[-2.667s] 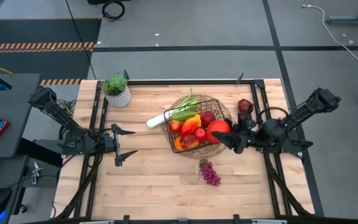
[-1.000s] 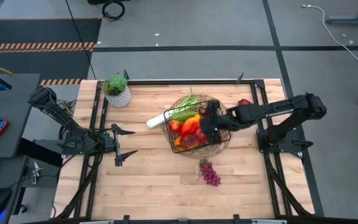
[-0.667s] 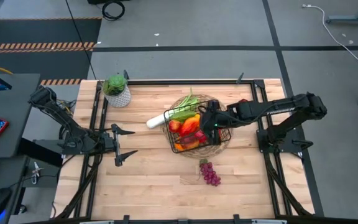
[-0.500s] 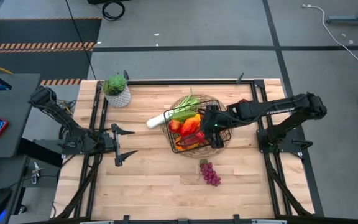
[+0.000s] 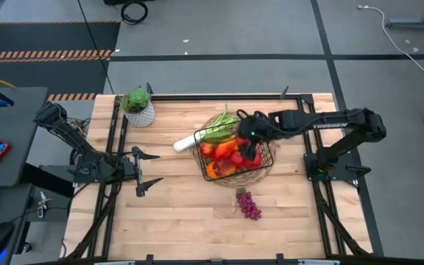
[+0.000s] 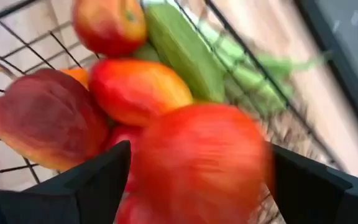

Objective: Build produce basket
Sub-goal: Put the apple into the wire basket

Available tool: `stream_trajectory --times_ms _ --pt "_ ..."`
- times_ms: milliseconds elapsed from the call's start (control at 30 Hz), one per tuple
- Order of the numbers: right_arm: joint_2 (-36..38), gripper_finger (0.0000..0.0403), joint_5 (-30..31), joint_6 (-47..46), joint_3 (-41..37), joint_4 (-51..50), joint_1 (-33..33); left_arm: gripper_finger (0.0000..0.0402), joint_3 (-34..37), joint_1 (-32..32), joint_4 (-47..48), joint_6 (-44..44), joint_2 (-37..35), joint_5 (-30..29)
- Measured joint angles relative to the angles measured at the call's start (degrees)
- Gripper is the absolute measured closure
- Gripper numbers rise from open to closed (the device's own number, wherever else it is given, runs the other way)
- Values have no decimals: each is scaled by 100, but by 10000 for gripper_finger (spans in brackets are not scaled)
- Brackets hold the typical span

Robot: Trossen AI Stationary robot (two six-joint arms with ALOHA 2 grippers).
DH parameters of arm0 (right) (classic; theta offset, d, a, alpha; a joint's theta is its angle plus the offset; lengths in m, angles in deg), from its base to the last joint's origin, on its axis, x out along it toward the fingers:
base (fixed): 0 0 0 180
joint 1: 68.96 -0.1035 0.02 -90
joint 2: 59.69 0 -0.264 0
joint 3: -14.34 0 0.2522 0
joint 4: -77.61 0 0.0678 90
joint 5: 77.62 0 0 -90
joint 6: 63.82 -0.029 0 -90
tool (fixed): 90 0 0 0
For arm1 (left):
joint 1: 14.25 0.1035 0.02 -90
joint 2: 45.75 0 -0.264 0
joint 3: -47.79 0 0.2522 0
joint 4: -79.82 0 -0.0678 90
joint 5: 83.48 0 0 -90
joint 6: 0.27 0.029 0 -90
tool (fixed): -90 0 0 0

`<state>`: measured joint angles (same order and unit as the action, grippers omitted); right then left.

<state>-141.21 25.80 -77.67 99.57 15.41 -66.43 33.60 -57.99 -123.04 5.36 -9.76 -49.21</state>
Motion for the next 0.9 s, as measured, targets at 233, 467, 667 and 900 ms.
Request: stream_trajectory --times_ms 233,467,667,900 --pt "0 31 -703 -629 -49 -544 358 6 1 1 1 0 0 1" --pt "0 18 -797 -660 -401 -518 355 6 0 1 0 0 0 0" --pt "2 18 -576 -351 -401 -447 382 6 0 1 0 0 0 1" --pt "258 18 126 -138 2 -1652 527 6 1 -1 1 1 0 1"
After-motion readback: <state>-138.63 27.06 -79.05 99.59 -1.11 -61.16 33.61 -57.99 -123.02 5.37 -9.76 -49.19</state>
